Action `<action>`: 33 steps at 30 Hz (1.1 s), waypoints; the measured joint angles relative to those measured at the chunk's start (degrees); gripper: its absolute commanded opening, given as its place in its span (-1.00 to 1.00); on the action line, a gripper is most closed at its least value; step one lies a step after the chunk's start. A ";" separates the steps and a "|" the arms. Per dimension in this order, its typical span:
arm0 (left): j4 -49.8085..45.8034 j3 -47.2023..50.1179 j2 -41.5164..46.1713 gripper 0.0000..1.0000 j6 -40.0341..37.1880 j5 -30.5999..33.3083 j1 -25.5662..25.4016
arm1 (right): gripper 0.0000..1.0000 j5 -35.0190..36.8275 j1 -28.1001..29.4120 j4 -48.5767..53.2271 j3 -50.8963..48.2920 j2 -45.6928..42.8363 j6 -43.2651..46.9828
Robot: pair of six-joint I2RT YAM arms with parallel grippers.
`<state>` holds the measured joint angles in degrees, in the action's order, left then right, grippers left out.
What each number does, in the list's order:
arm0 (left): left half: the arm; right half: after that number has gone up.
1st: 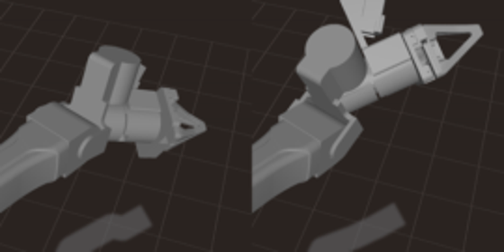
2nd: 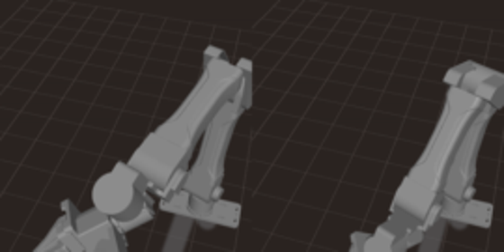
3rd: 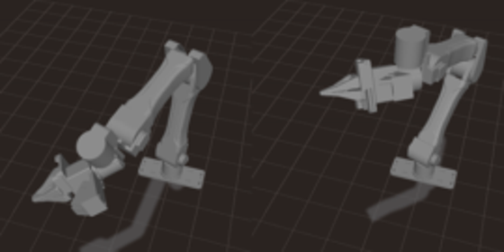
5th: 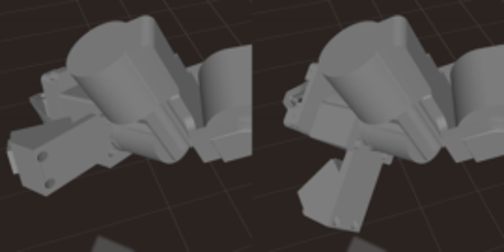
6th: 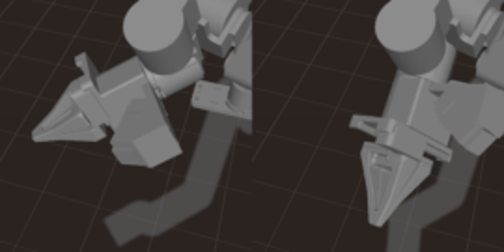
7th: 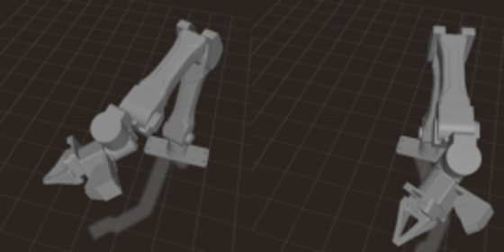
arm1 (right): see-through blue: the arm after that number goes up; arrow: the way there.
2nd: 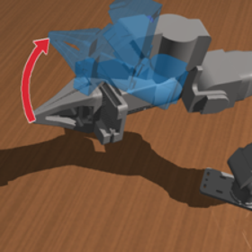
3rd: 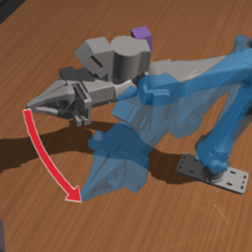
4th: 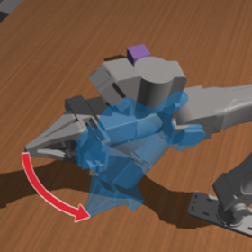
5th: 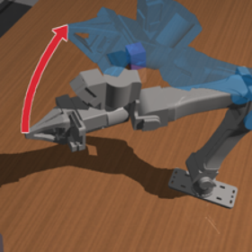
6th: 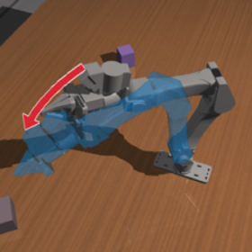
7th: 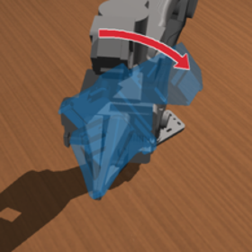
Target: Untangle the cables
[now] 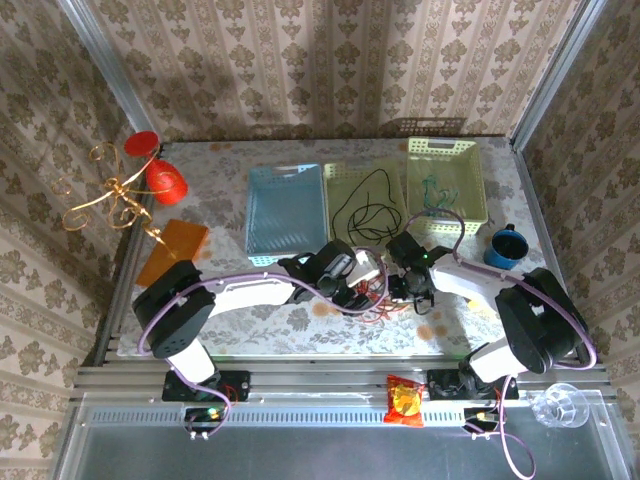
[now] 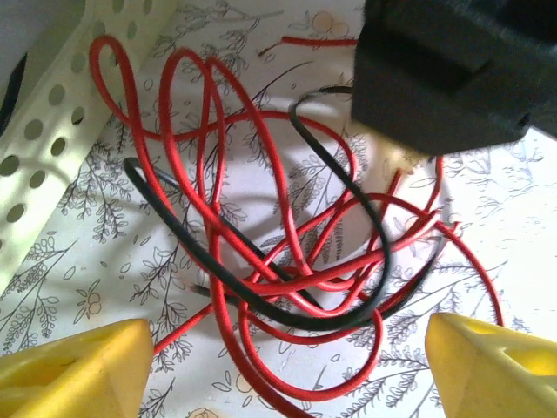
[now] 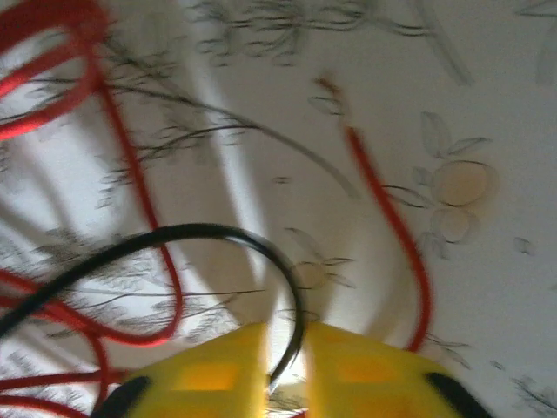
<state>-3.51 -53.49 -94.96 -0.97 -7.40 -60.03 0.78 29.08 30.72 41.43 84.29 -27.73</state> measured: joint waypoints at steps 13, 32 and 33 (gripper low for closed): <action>9.20 5.18 -4.50 -1.00 1.46 4.26 1.36 | -1.00 3.34 0.00 -0.87 -1.75 -17.73 -0.79; 14.29 11.17 -2.25 -1.00 6.16 5.81 5.75 | -1.00 41.99 -12.72 15.17 5.01 -46.05 -7.04; 14.32 11.45 -2.03 -1.00 6.23 5.90 5.75 | -1.00 43.67 -13.38 15.72 5.70 -46.97 -7.04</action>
<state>10.81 -42.04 -96.99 5.26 -1.50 -54.28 44.45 15.70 46.44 47.13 37.32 -34.76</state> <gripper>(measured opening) 0.051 0.063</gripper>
